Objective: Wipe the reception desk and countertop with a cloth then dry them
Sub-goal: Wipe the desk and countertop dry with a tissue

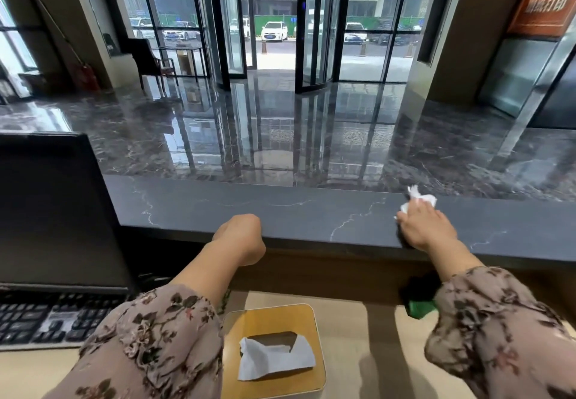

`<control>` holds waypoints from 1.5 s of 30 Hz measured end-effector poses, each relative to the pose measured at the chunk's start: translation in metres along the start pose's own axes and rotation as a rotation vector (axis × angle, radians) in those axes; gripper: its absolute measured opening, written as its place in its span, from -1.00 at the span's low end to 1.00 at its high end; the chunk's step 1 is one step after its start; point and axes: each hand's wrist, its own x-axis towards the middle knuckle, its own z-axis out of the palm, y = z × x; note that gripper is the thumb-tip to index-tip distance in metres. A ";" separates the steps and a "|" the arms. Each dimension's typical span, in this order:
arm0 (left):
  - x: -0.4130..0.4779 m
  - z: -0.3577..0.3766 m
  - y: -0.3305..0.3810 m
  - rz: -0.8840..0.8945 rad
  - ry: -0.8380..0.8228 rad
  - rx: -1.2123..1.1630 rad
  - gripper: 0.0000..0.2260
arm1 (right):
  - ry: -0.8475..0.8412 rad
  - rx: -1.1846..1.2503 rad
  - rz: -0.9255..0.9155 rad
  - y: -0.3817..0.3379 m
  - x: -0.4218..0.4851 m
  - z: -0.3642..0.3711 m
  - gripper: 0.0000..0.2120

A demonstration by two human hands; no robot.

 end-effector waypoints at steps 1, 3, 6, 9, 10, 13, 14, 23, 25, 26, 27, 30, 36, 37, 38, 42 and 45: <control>0.001 0.000 0.000 0.005 0.004 0.001 -0.67 | -0.013 -0.002 0.026 0.003 0.004 -0.001 -0.48; 0.001 0.002 0.000 0.021 0.016 0.014 -0.70 | -0.003 -0.005 0.038 -0.004 0.008 -0.001 -0.50; 0.000 0.006 -0.003 0.037 0.034 0.019 -0.67 | -0.018 0.023 -0.044 -0.043 0.009 0.002 -0.54; -0.003 0.010 -0.011 0.046 0.012 -0.007 -0.51 | -0.059 0.052 -0.208 -0.102 0.006 0.011 -0.54; -0.005 0.011 -0.012 0.061 0.001 -0.008 -0.46 | -0.074 0.030 -0.264 -0.122 0.005 0.016 -0.51; -0.012 0.014 -0.016 0.107 0.000 -0.022 -0.37 | -0.091 -0.018 -0.387 -0.169 -0.003 0.030 -0.46; -0.013 0.014 -0.017 0.110 0.008 -0.037 -0.36 | -0.094 -0.022 -0.419 -0.179 -0.007 0.033 -0.45; -0.019 0.018 -0.021 -0.025 0.248 -0.309 -0.50 | -0.160 0.024 -0.802 -0.178 -0.087 0.029 -0.48; -0.022 0.024 -0.021 -0.080 0.342 -0.357 -0.52 | -0.119 0.051 -0.859 -0.158 -0.098 0.025 -0.51; -0.024 0.026 -0.022 -0.101 0.373 -0.380 -0.52 | -0.097 0.067 -0.873 -0.148 -0.102 0.024 -0.52; -0.025 0.028 -0.023 -0.113 0.395 -0.400 -0.53 | -0.071 0.073 -0.877 -0.140 -0.104 0.022 -0.54; -0.031 0.034 -0.024 -0.146 0.452 -0.469 -0.56 | 0.037 -0.023 -0.904 -0.124 -0.105 0.019 -0.51; -0.039 0.049 -0.019 -0.245 0.523 -0.596 -0.62 | 0.106 -0.112 -0.926 -0.135 -0.100 0.020 -0.37; -0.040 0.052 -0.020 -0.258 0.527 -0.612 -0.63 | 0.119 -0.140 -0.940 -0.137 -0.098 0.019 -0.36; -0.042 0.055 -0.022 -0.270 0.529 -0.625 -0.63 | 0.129 -0.166 -0.954 -0.138 -0.096 0.019 -0.36; -0.046 0.059 -0.040 -0.304 0.523 -0.643 -0.67 | 0.124 -0.164 -0.967 -0.143 -0.087 0.021 -0.45; -0.048 0.059 -0.053 -0.322 0.482 -0.702 -0.71 | 0.092 -0.145 -0.999 -0.150 -0.080 0.019 -0.58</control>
